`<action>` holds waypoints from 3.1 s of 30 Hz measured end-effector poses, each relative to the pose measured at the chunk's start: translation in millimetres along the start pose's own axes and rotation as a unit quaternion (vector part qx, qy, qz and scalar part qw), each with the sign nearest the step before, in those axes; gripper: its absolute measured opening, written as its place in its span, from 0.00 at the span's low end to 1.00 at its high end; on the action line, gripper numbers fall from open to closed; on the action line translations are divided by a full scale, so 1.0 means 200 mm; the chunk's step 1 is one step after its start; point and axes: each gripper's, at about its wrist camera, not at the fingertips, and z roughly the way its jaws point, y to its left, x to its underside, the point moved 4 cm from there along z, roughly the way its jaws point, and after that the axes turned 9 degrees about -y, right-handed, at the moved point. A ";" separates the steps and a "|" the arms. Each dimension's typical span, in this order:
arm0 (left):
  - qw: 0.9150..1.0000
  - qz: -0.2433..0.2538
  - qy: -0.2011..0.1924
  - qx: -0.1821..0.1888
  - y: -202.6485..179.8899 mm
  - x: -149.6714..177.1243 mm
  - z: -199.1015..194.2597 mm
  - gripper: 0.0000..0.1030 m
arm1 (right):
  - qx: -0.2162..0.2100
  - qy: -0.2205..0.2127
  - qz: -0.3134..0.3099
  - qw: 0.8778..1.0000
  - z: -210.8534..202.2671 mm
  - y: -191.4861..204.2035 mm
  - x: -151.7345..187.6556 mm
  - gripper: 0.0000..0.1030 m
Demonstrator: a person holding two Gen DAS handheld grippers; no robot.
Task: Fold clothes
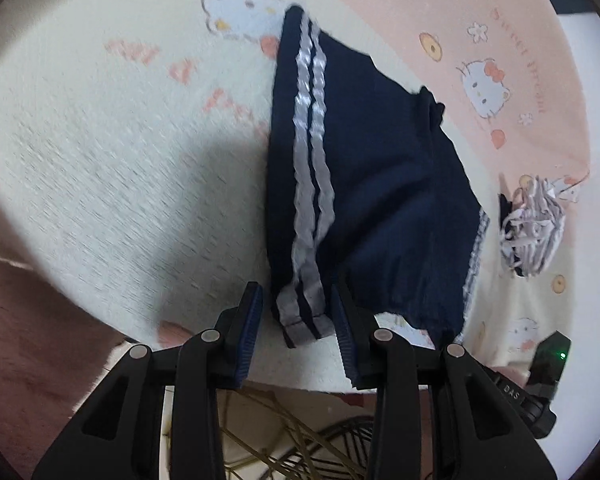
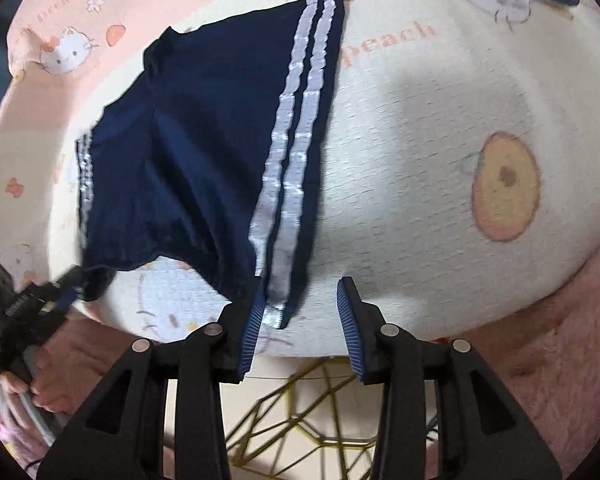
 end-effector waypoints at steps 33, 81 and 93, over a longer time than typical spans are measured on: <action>0.994 0.095 -0.003 -0.055 -0.05 0.00 -0.02 0.11 | 0.054 -0.055 -0.152 0.985 -0.23 0.02 0.12 0.10; 0.991 0.110 -0.030 -0.070 -0.06 -0.16 0.09 0.23 | 0.168 -0.081 -0.136 0.973 -0.08 -0.14 0.04 0.34; 0.980 0.156 -0.050 -0.115 -0.10 -0.16 0.13 0.23 | 0.056 -0.071 -0.111 0.990 -0.06 -0.06 0.07 0.35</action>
